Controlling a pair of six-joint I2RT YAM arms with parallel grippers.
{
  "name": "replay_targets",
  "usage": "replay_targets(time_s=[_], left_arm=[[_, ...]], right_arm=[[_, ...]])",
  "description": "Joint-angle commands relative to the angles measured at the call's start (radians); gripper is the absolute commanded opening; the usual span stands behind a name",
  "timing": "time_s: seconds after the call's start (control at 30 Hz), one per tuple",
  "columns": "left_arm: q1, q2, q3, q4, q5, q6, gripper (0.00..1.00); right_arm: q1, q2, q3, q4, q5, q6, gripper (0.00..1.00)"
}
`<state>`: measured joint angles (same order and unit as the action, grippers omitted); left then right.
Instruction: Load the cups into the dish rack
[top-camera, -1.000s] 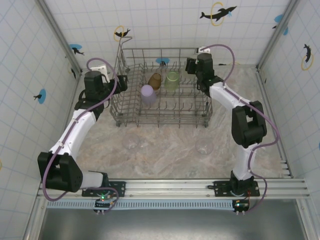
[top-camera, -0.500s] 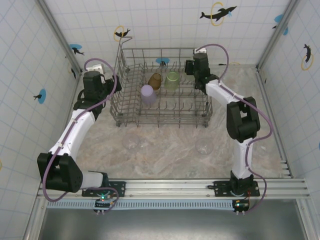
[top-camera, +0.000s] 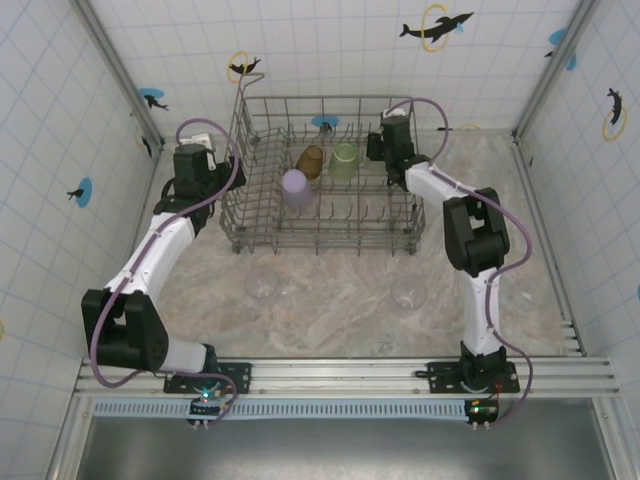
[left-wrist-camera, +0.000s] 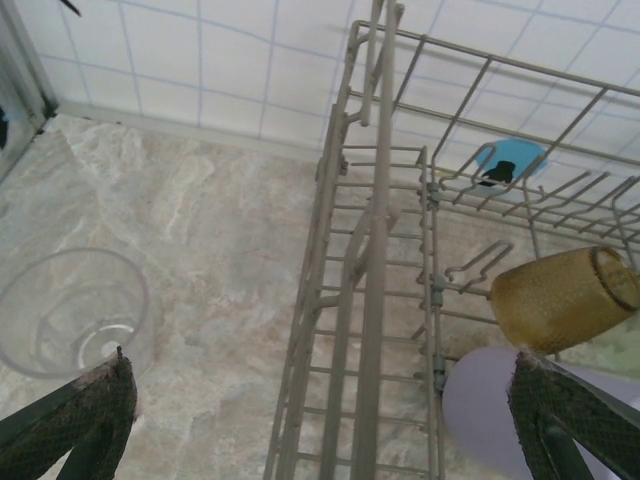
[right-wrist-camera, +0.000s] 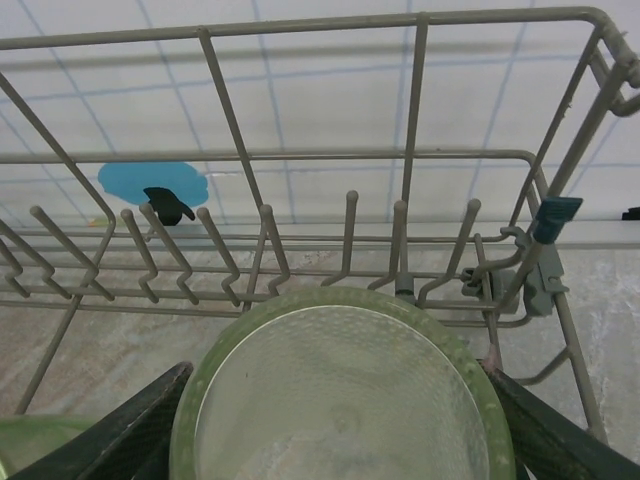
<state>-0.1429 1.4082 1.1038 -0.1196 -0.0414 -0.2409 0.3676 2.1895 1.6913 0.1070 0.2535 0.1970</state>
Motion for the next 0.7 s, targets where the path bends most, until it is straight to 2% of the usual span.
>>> replay_targets(time_s=[0.0,0.13,0.33,0.67], left_arm=[[0.005,0.023,-0.015,-0.006,0.071,-0.02,0.98],[0.005,0.044,-0.008,0.001,0.105,-0.02,0.98],[0.0,0.066,-0.013,0.022,0.213,-0.13,0.98],[-0.084,0.085,-0.032,0.087,0.247,-0.246,0.98]], right_arm=[[-0.018,0.039,0.073,-0.023,0.035,-0.018,0.54],[-0.024,0.06,0.083,-0.058,0.048,-0.05,0.53],[-0.036,0.085,0.113,-0.086,0.085,-0.111,0.53],[-0.062,0.093,0.156,-0.081,0.047,-0.171,0.53]])
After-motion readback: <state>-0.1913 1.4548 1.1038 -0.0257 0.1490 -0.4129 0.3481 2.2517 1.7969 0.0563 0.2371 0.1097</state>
